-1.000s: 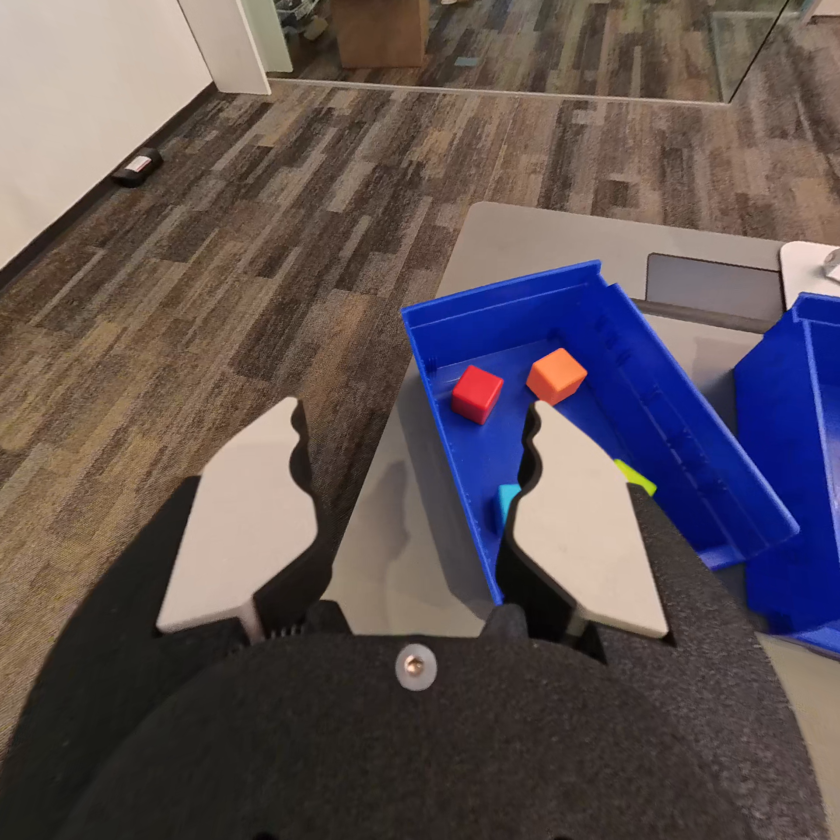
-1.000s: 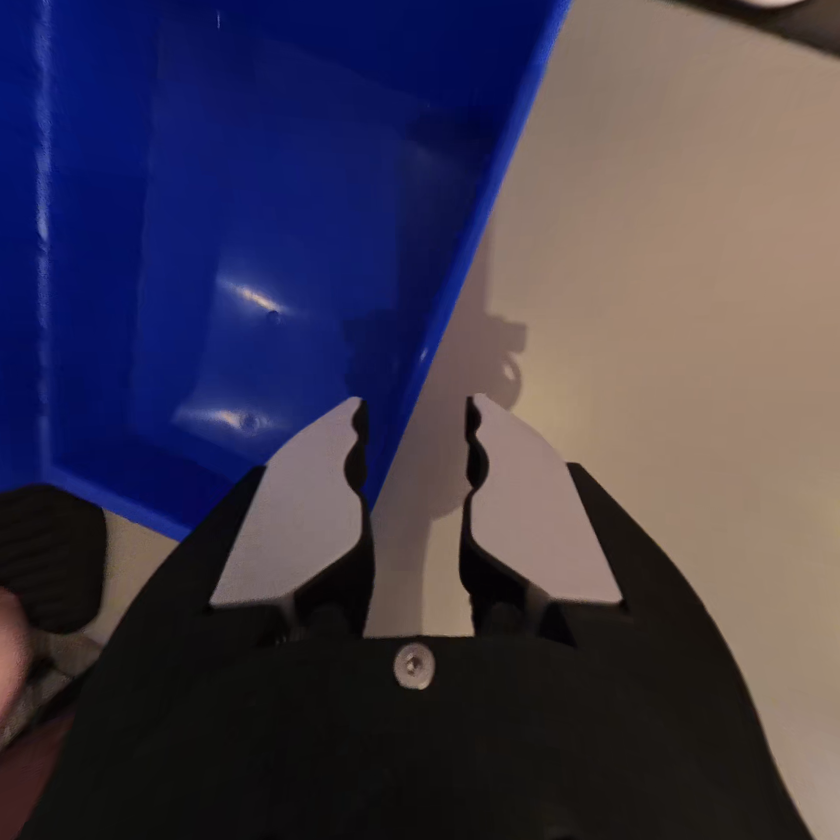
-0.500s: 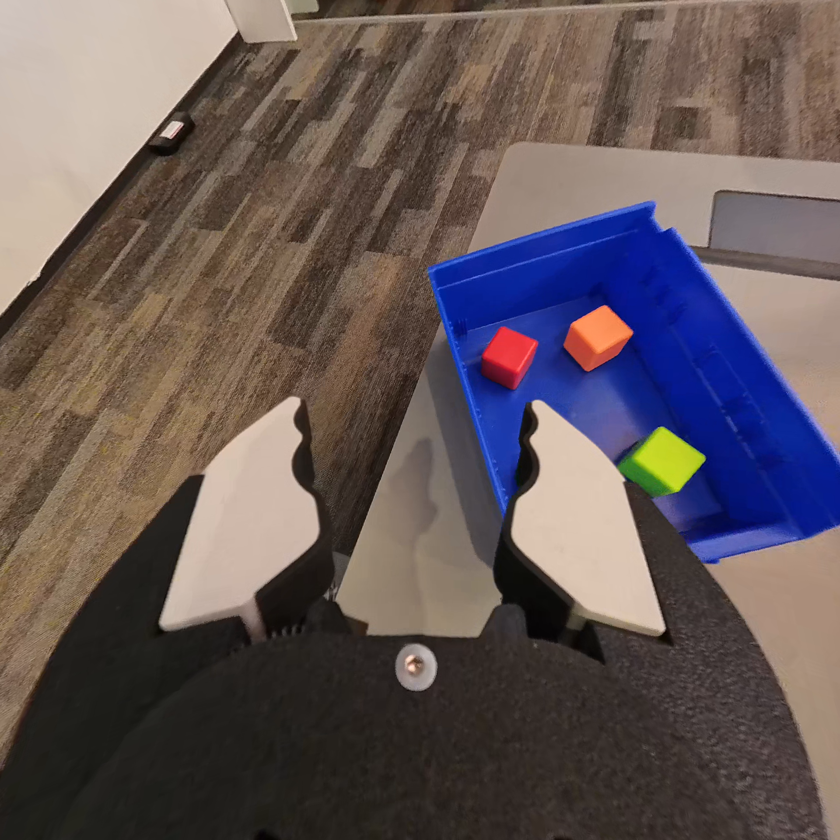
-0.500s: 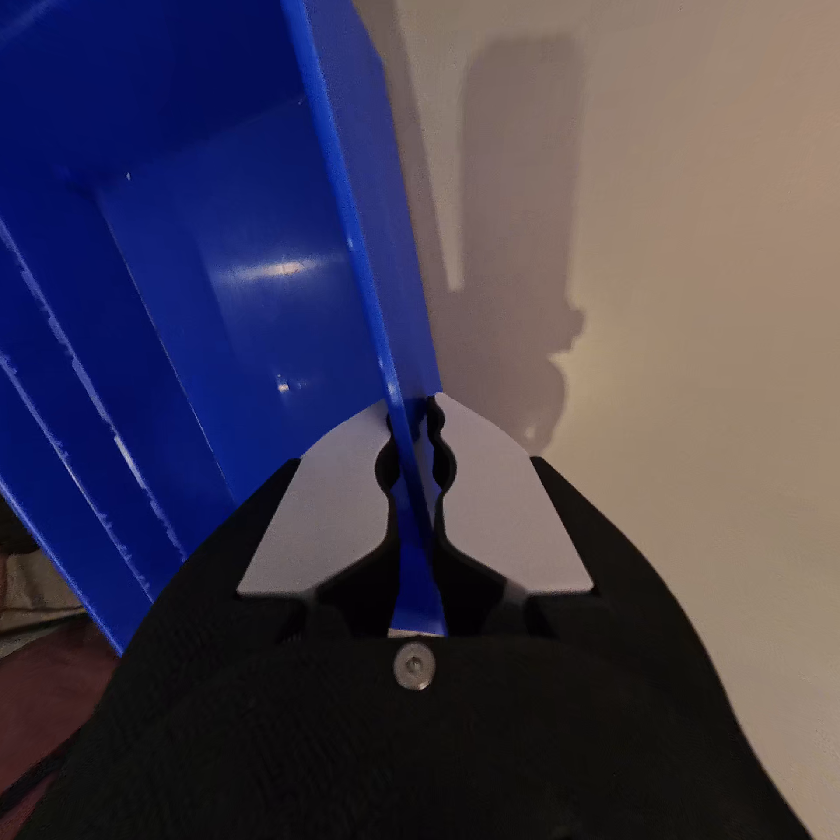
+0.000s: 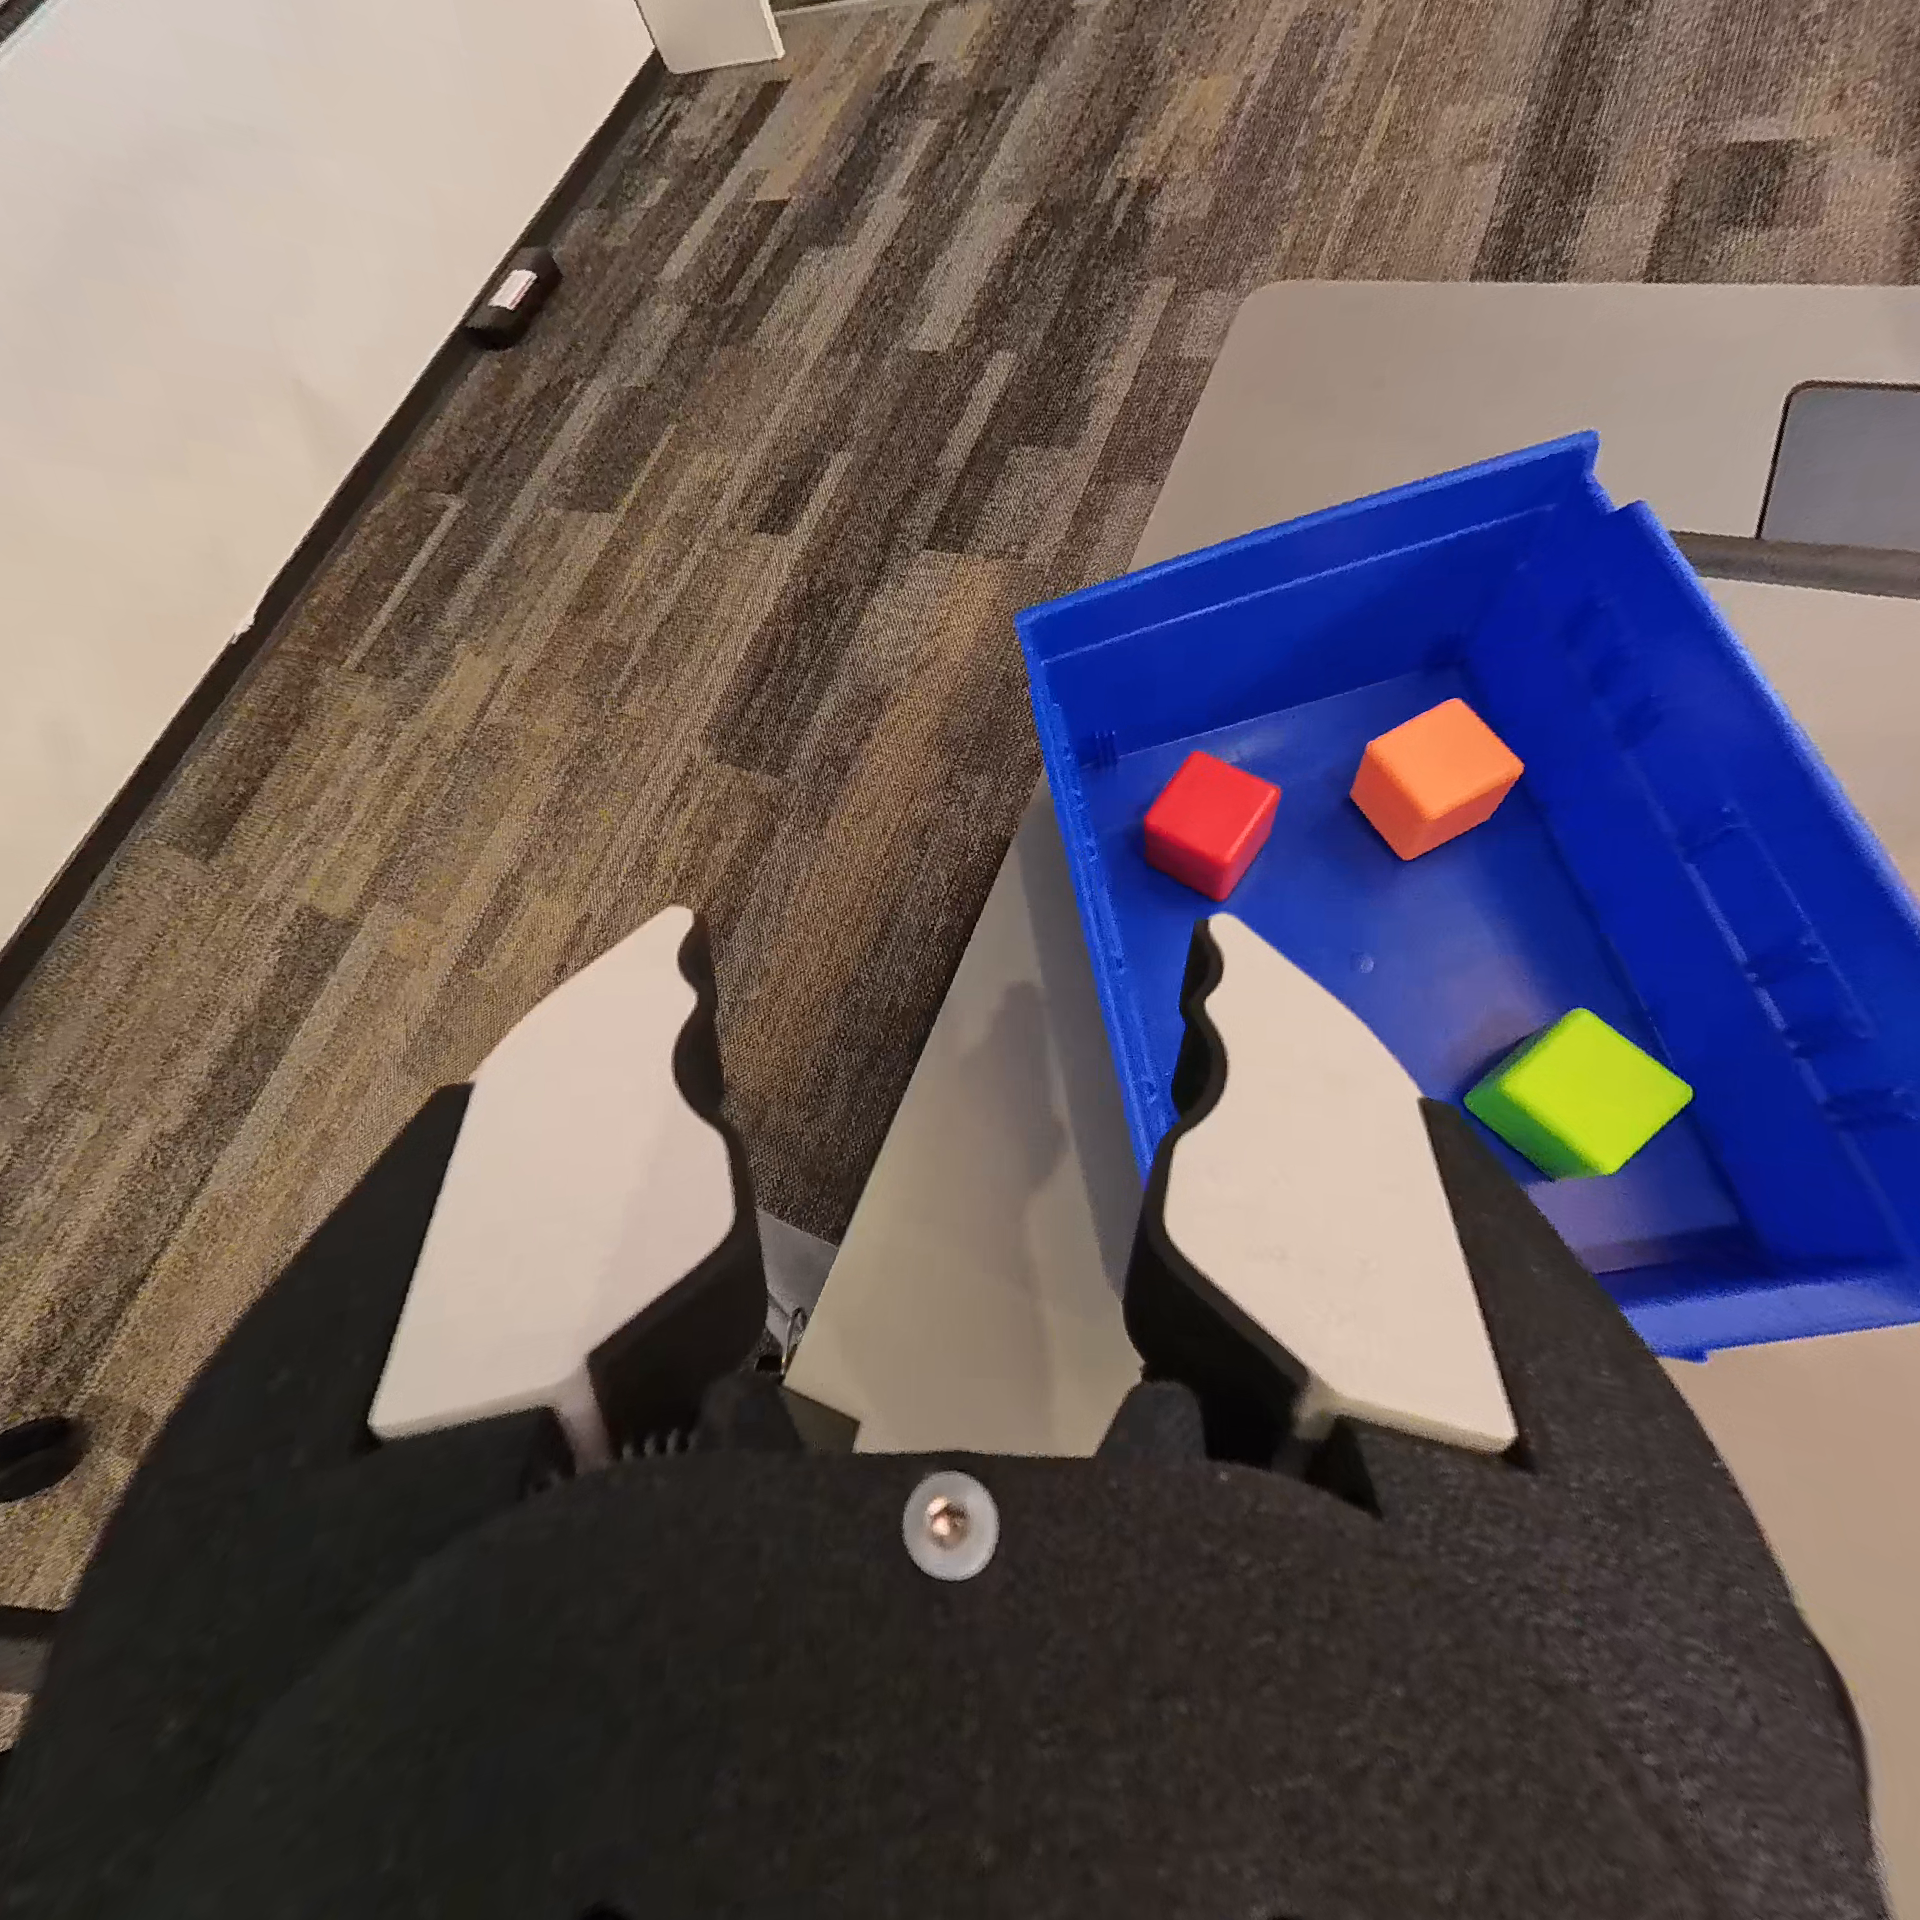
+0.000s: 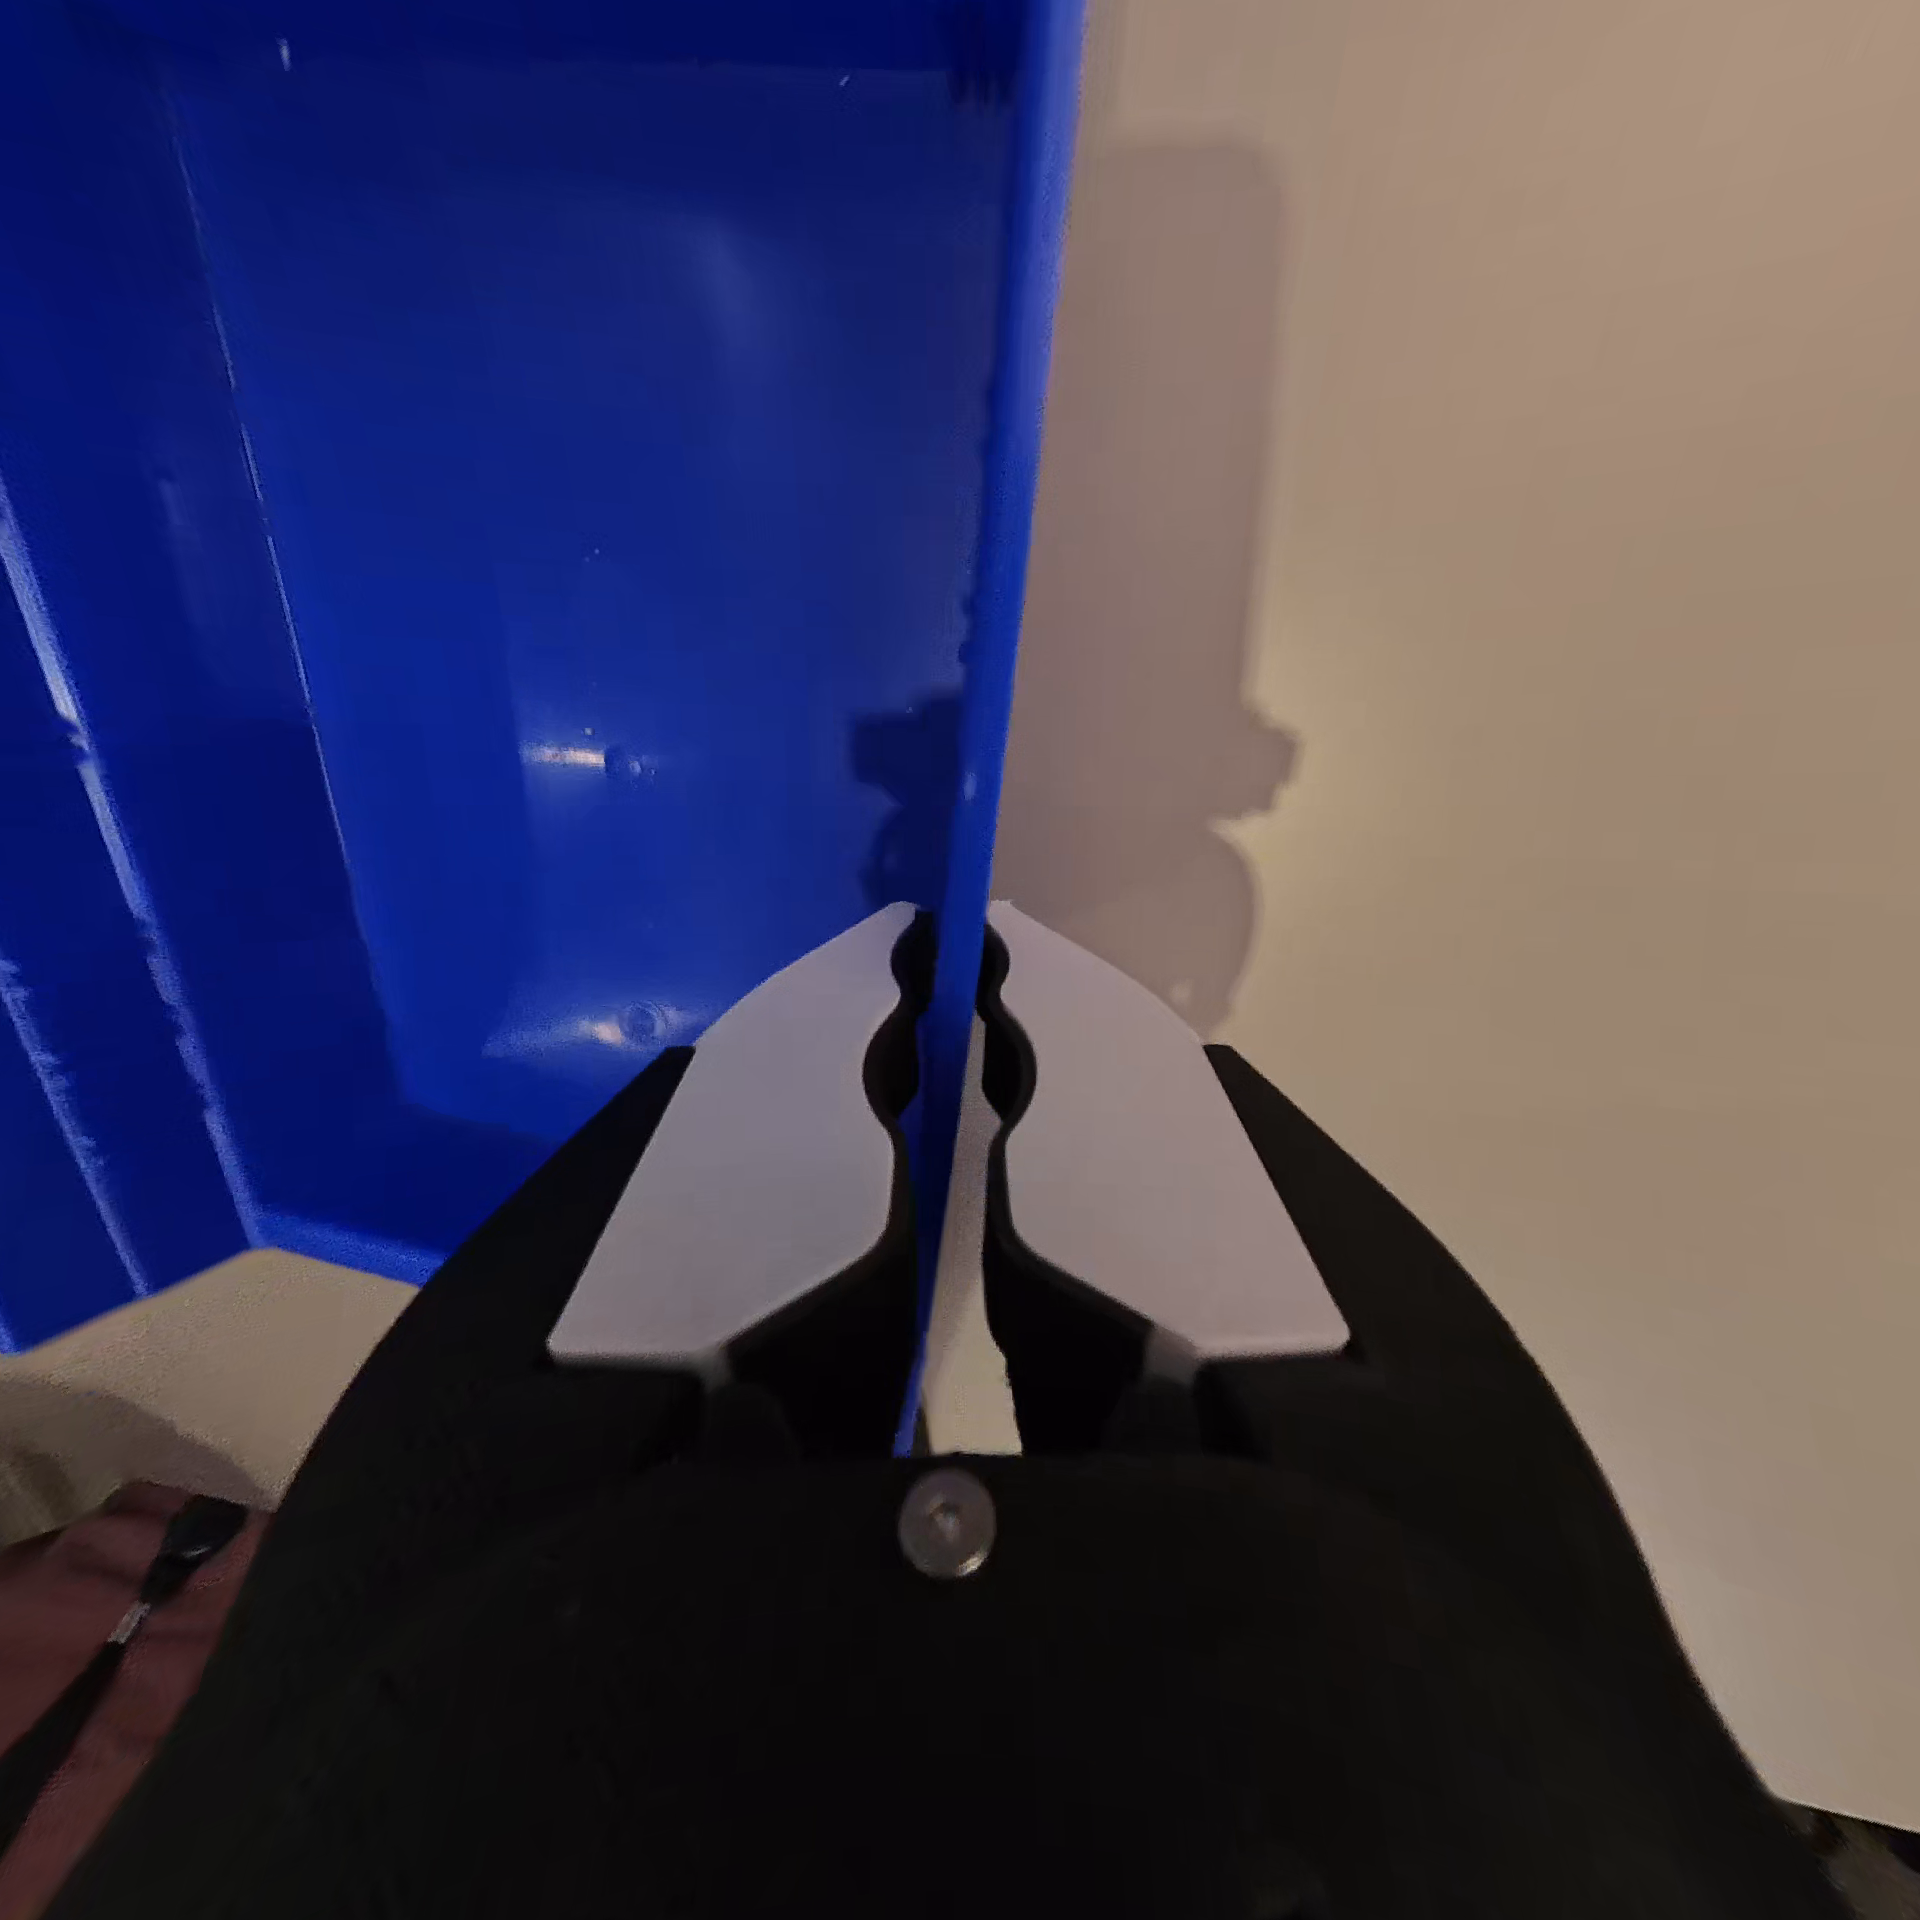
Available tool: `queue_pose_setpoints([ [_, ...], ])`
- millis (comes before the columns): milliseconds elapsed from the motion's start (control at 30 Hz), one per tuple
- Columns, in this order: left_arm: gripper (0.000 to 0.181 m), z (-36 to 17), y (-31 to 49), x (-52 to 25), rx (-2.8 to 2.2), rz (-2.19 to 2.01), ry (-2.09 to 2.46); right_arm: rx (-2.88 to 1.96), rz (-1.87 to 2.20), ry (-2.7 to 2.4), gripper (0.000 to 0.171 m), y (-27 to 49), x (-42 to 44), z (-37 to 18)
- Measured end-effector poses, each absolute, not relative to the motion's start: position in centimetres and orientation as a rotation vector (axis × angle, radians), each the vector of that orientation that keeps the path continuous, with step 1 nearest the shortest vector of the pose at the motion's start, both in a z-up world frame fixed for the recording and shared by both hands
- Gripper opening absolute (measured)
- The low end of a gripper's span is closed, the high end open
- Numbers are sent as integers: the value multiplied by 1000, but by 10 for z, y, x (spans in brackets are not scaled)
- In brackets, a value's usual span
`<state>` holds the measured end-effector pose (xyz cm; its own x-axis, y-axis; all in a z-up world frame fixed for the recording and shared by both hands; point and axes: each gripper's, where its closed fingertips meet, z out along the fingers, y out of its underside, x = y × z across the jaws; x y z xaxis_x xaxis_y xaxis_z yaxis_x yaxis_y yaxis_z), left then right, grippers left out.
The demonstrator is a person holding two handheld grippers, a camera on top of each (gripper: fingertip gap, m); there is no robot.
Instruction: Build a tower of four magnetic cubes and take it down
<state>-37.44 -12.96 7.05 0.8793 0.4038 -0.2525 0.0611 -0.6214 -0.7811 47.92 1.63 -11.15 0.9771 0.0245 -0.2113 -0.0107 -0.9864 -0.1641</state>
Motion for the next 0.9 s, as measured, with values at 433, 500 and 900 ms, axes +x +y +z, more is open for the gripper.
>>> queue_pose_setpoints([
  [433,87,56,-119,-373,-2256,503,-320,-3008,268,-181,8,7,518,-112],
  [500,87,56,-118,-373,-2259,505,-320,-3016,263,-149,8,3,522,-112],
  [900,88,39,-101,-355,-2320,424,-235,-2978,166,-350,9,10,523,-112],
])
